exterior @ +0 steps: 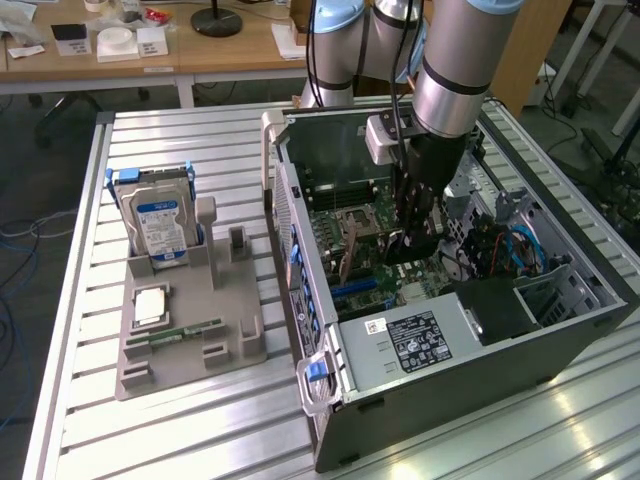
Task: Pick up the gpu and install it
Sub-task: 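Insert the gpu into the slot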
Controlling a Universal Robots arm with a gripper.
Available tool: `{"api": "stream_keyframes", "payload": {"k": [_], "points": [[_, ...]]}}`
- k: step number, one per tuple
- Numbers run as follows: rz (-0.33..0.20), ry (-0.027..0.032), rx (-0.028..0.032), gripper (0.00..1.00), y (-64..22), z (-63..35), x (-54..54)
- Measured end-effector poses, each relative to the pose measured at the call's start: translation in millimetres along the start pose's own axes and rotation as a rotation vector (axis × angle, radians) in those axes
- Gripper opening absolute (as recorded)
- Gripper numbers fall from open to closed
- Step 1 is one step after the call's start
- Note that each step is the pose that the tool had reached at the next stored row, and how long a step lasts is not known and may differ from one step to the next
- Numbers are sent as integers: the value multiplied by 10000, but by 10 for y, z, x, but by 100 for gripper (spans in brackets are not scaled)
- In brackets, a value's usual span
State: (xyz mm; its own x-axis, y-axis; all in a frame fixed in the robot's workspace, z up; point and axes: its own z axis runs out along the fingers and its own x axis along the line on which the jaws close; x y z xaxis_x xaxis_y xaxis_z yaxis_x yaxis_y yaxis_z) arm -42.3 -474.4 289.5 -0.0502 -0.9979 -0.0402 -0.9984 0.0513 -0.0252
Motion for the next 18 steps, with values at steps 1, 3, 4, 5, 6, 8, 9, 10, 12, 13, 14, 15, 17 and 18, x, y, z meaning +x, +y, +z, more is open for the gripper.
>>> {"api": "stream_keyframes", "payload": {"k": [1,3,4,5,6,8,9,10,12,13,14,15,17,18], "points": [[0,0,0,27,0,0,0],[0,0,0,27,0,0,0],[0,0,0,27,0,0,0],[0,0,0,27,2,0,0],[3,0,0,27,9,0,0],[0,-1,0,27,39,0,1],[1,-1,0,27,54,0,1],[2,-1,1,27,63,0,2],[0,0,0,27,65,-1,2],[-1,0,0,27,65,-1,2],[-1,-1,0,27,65,0,2],[-1,-1,0,27,65,0,2],[1,1,-7,27,64,-1,2],[2,2,-25,27,60,-1,2]]}}
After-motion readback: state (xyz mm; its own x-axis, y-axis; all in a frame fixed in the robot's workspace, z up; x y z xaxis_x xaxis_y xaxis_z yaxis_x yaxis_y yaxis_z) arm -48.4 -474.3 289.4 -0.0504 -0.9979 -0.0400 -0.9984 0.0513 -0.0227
